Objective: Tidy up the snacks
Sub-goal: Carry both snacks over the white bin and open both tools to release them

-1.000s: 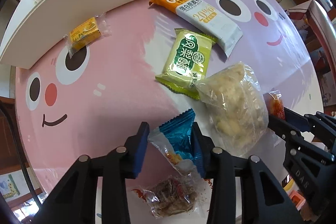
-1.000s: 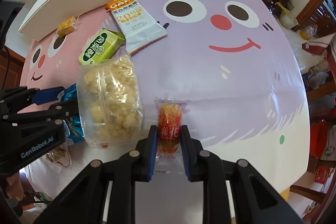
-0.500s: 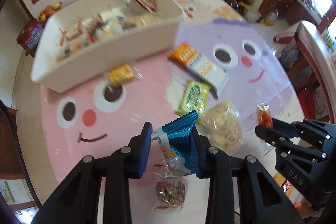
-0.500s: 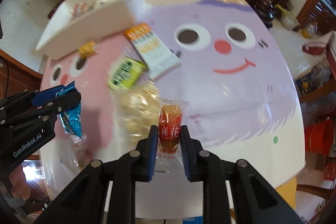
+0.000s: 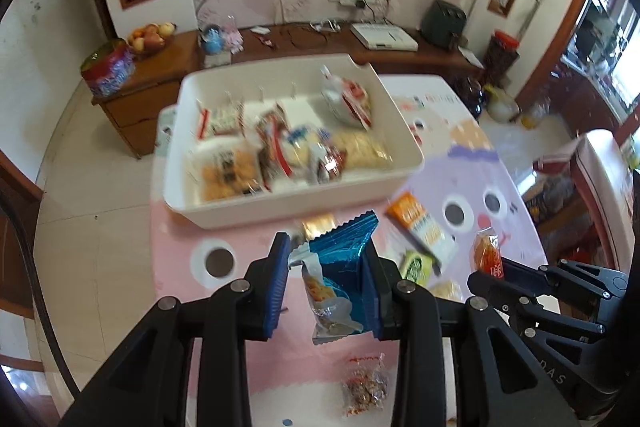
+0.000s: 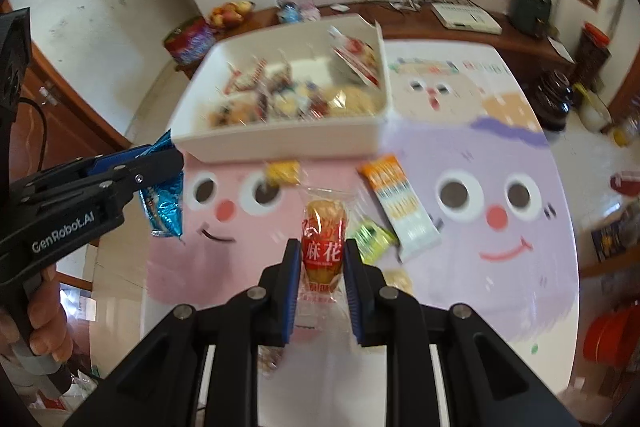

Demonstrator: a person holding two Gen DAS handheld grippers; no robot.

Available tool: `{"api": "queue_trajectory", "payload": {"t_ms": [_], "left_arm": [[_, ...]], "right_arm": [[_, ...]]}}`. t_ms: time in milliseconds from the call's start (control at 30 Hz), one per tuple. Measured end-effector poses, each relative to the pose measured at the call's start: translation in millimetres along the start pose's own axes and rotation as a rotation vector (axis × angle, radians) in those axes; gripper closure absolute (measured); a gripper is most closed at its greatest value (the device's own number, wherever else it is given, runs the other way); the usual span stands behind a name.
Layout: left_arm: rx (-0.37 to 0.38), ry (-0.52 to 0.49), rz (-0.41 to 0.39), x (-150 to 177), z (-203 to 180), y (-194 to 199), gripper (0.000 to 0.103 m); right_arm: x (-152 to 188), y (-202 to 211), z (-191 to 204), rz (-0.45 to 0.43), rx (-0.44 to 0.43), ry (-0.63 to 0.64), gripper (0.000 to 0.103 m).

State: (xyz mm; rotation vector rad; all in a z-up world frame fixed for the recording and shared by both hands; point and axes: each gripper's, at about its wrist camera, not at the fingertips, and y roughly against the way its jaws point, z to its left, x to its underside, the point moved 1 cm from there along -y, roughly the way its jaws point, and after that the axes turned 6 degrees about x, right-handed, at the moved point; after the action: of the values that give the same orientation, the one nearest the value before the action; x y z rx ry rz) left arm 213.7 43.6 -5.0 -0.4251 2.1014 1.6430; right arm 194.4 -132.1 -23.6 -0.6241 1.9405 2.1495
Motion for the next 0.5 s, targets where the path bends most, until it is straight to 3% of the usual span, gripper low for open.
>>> {"api": "queue_trajectory", "payload": {"t_ms": [500], "left_arm": [[-0.121,0.037,-0.084,-62.5,29.3,-4.3,0.072]], "right_arm": [[-91.2,4.3,18.0,-0.068,-0.053,-0.023,0.082]]}}
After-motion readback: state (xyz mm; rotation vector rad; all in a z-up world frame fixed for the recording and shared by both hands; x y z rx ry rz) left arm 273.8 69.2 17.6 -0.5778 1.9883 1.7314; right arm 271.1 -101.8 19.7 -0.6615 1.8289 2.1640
